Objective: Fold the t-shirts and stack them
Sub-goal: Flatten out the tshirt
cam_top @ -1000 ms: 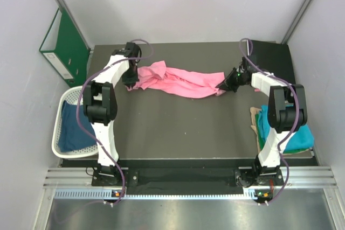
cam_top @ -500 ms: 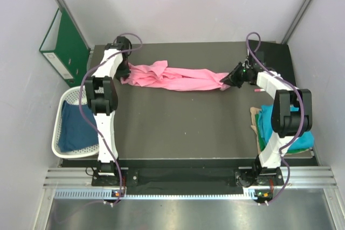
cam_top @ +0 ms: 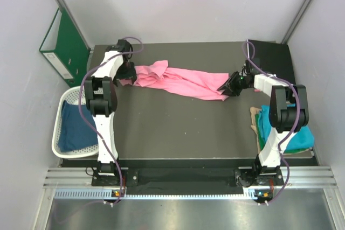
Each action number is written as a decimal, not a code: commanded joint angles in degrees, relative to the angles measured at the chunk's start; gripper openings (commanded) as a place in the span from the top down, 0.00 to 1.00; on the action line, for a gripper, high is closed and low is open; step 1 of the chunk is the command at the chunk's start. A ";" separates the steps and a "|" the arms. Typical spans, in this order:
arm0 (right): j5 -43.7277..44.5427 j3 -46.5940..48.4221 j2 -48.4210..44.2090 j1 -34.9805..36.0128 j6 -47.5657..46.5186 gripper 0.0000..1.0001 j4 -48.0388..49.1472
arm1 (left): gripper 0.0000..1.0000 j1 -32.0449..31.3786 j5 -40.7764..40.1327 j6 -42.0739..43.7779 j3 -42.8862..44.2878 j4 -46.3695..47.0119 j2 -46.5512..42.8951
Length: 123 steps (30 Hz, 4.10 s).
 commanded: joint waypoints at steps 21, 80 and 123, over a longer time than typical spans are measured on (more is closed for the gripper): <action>1.40 7.82 -1.79 0.22 0.65 1.00 -0.69 | 0.18 -1.26 8.28 0.65 1.79 1.82 -5.68; 0.79 4.22 -0.21 -0.04 1.44 1.00 2.82 | 0.34 -8.99 32.11 -14.03 3.81 15.10 0.11; 20.57 23.22 -46.68 -0.04 -20.55 1.00 -12.37 | 1.00 4.19 26.05 -9.91 9.00 14.31 -48.73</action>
